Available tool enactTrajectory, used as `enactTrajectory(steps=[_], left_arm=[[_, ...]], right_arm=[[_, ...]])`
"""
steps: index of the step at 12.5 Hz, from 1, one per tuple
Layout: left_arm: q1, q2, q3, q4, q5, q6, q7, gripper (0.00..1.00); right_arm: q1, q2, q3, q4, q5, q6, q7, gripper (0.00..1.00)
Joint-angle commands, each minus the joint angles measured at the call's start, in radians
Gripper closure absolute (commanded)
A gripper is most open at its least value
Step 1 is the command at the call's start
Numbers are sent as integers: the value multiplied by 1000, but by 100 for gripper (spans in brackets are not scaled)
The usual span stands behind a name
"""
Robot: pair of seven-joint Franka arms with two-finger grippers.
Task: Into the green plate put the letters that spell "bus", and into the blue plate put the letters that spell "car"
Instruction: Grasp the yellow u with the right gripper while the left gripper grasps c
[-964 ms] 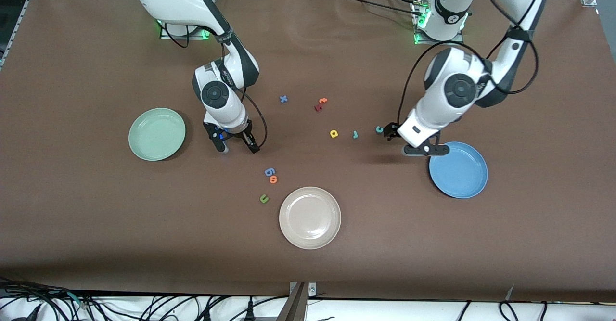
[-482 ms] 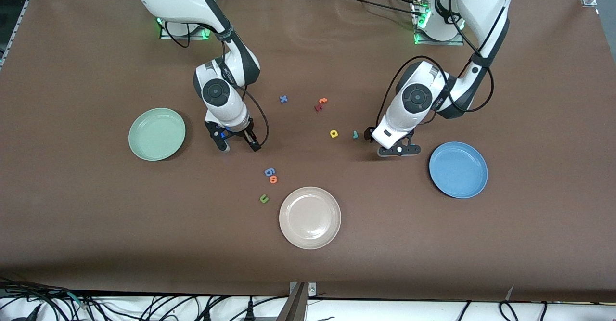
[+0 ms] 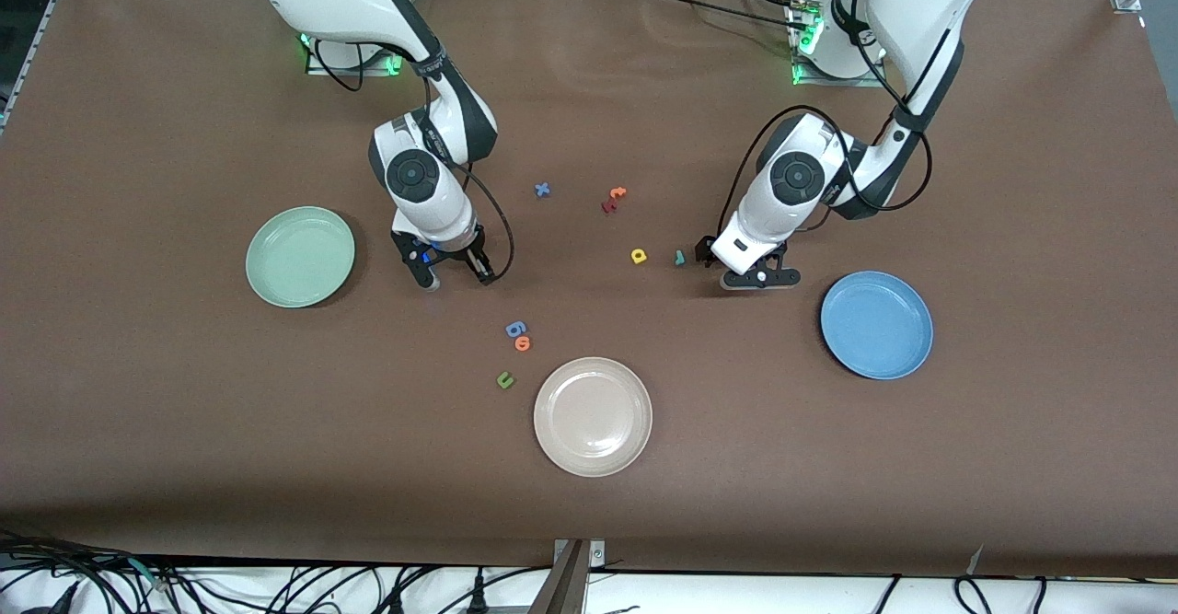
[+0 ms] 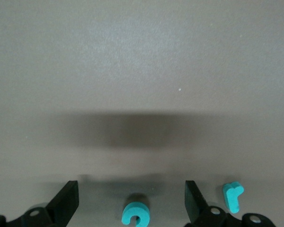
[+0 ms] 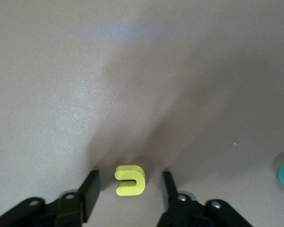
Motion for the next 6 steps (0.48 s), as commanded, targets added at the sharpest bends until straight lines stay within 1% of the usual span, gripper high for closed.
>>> enactTrajectory(steps=[1,4,5,6], left_arm=[[1,-51,0,-55,36,13,-27,3],[-16,-51,-9,-61,36,13,-93,10],[-25,-50,-14,-60,36,13,-110,14],[-29,-50,-14,-60,36,12,-118,17]], right_arm=[[-4,-22,5,-29,18,12,-14,100],[-6,-37,-1,-18,16,-6,-12,100],[-7,-55,-9,3,15,-57,-20,100],[-9,-84,-33,34,15,-144,-47,100]])
